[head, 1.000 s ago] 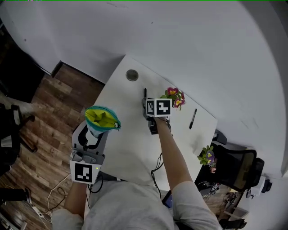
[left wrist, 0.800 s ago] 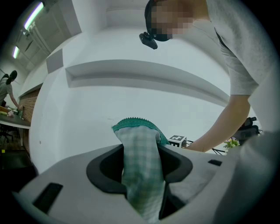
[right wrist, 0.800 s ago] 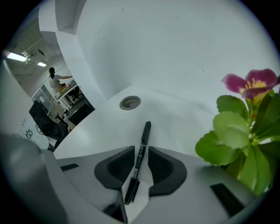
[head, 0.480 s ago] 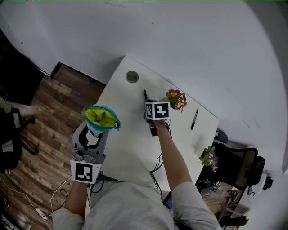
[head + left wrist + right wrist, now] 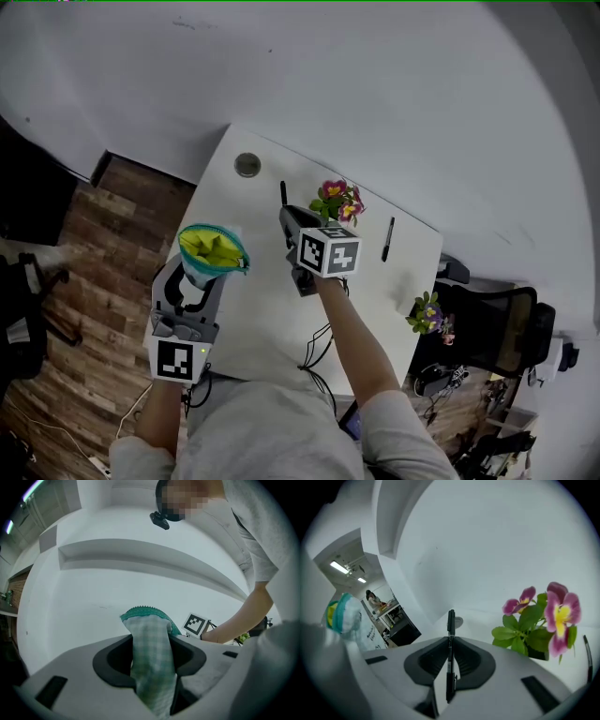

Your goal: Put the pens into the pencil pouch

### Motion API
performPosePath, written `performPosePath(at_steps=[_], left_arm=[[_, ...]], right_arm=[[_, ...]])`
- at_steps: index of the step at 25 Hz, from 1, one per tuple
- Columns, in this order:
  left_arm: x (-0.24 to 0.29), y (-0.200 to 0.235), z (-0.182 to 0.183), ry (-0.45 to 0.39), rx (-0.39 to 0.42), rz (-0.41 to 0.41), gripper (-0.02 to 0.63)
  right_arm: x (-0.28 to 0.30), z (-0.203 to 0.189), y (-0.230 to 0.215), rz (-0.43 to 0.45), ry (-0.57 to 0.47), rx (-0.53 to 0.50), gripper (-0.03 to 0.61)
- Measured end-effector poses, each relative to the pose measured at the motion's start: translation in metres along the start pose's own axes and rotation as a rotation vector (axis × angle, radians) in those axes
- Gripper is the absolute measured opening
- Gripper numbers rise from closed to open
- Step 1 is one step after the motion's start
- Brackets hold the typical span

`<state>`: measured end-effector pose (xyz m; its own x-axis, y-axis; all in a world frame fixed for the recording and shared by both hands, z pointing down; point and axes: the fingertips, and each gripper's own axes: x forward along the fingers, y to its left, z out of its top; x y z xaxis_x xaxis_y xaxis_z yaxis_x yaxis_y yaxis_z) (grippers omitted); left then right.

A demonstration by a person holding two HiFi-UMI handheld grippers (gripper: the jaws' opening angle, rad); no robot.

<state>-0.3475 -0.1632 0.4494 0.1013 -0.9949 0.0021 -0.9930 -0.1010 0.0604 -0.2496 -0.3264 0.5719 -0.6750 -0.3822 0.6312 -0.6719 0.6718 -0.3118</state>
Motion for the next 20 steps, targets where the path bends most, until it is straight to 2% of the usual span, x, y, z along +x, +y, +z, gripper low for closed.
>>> performPosePath(at_steps=[5, 9, 12, 20], left_arm=[[0.011, -0.028, 0.007, -0.015, 0.001, -0.055, 0.214], [0.026, -0.072, 0.011, -0.012, 0.008, -0.103, 0.215], [0.033, -0.088, 0.013, -0.016, 0.006, -0.14, 0.214], [0.039, -0.123, 0.017, -0.031, -0.002, -0.241, 0.215]], right_arm=[[-0.046, 0.02, 0.008, 0.064, -0.147, 0.032, 0.057], [-0.092, 0.026, -0.011, 0.089, -0.244, 0.063, 0.057], [-0.117, 0.034, -0.013, 0.102, -0.321, 0.083, 0.057], [-0.187, 0.049, 0.002, 0.086, -0.487, 0.016, 0.057]])
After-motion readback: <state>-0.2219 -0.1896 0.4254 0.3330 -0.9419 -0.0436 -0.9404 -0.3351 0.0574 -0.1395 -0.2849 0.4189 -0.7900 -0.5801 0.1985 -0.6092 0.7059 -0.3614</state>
